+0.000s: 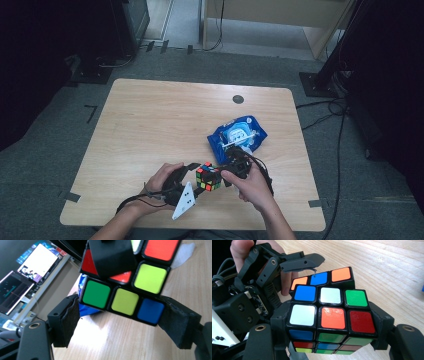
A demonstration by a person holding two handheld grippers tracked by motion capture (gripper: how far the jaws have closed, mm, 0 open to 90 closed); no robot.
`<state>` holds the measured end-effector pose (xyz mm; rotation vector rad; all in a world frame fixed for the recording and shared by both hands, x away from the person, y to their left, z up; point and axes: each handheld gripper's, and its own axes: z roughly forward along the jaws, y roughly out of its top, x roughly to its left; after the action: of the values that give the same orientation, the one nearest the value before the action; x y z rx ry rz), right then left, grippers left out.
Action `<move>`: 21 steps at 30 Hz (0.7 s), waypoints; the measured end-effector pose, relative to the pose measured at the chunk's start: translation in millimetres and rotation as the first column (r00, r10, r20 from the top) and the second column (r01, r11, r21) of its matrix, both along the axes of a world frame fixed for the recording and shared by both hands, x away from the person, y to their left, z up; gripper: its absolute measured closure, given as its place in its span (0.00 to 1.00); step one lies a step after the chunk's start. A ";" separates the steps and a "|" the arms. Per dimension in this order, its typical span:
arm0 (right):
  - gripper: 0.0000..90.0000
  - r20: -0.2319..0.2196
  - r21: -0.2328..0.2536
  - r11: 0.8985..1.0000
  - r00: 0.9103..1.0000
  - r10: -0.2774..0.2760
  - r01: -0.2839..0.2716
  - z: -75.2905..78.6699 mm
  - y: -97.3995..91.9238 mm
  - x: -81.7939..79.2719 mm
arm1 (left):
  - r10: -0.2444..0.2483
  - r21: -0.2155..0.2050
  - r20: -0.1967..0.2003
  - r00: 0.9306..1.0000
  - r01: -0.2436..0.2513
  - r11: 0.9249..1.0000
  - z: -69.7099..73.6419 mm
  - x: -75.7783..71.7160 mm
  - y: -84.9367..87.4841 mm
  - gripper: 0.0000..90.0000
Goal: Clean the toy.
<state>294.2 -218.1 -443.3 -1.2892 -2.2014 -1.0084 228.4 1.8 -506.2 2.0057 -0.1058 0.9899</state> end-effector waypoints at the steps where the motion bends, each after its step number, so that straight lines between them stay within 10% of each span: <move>1: 0.37 -0.001 -0.002 1.000 1.000 0.002 -0.002 0.1 0.6 -0.3 | -0.005 0.003 0.003 1.000 0.005 1.000 0.8 -0.2 0.2 0.26; 15: 0.38 0.022 -0.114 0.992 0.998 0.055 -0.052 -1.6 9.1 -4.2 | -0.131 0.084 -0.010 0.991 0.132 0.988 6.3 -7.7 2.0 0.37; 21: 0.38 0.037 -0.132 0.989 0.997 0.064 -0.059 1.8 11.2 -6.3 | -0.134 0.057 -0.024 0.991 0.135 0.989 7.5 -6.1 2.6 0.38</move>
<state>287.9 -206.8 -441.5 -1.2575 -2.3583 -0.8872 222.3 4.4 -498.8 2.0322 -0.2585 0.8900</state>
